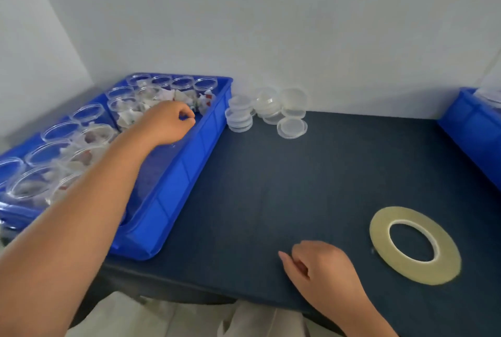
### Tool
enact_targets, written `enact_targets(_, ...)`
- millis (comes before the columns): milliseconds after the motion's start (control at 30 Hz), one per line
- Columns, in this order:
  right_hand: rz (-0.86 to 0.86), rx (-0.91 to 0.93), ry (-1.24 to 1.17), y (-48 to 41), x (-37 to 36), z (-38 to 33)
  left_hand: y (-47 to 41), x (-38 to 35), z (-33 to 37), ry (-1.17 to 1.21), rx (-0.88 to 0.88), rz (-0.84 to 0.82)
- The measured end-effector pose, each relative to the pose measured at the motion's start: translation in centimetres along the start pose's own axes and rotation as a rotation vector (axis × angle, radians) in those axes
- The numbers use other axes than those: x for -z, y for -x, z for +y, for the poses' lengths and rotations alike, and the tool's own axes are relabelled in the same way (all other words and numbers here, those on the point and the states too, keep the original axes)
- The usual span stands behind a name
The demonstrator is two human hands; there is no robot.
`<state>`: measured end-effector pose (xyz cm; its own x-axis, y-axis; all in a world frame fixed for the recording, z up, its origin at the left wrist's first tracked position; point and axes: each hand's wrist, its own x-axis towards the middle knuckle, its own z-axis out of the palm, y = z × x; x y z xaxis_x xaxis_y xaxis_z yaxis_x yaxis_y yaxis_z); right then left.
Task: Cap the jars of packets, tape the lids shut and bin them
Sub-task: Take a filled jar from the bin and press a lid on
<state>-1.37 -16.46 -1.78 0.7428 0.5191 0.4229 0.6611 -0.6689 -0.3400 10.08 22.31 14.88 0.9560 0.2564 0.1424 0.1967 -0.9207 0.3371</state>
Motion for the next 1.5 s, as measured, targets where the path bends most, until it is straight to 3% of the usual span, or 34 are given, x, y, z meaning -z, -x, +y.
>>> enact_targets(200, 0.034, 0.011, -0.038, -0.5, -0.5, 0.5, -9.4, -3.2, 0.2, -0.158, -0.104, -0.098)
enact_targets(367, 0.042, -0.04, -0.028, -1.5, -0.7, 1.1, -16.4, -5.0, -1.0, -0.221, -0.016, -0.145)
enact_targets(467, -0.124, -0.093, 0.095, -2.3, -1.4, 1.5, -18.8, -5.8, -1.5, -0.143, 0.038, -0.177)
enact_targets(567, -0.26, -0.159, 0.145, -3.0, -1.9, 1.2, -20.0, -6.7, -2.5, -0.173, 0.016, -0.077)
enact_targets(667, -0.07, -0.15, 0.074, -2.5, -0.5, 1.0, -19.7, -7.3, -2.8, -0.223, -0.022, 0.063)
enact_targets(767, 0.011, -0.092, 0.008, -2.0, -0.1, 0.7, -18.6, -6.8, -2.2, -0.222, -0.017, 0.204)
enact_targets(900, 0.045, -0.078, -0.085, -1.8, 0.4, 0.5, -16.2, -3.9, -2.0, -0.17, -0.01, 0.337)
enact_targets(1167, -0.005, -0.161, -0.24, -1.0, 0.5, 0.6, -8.0, 4.4, 1.6, 0.004, -0.234, 0.612)
enact_targets(1333, -0.021, -0.196, -0.291, -0.8, 0.6, 0.5, -0.1, 5.0, 6.9, 0.031, -0.421, 0.461)
enact_targets(1500, 0.025, -0.338, -0.389, -0.6, 1.1, 0.3, 8.1, 1.6, 12.1, -0.076, -0.587, 0.116)
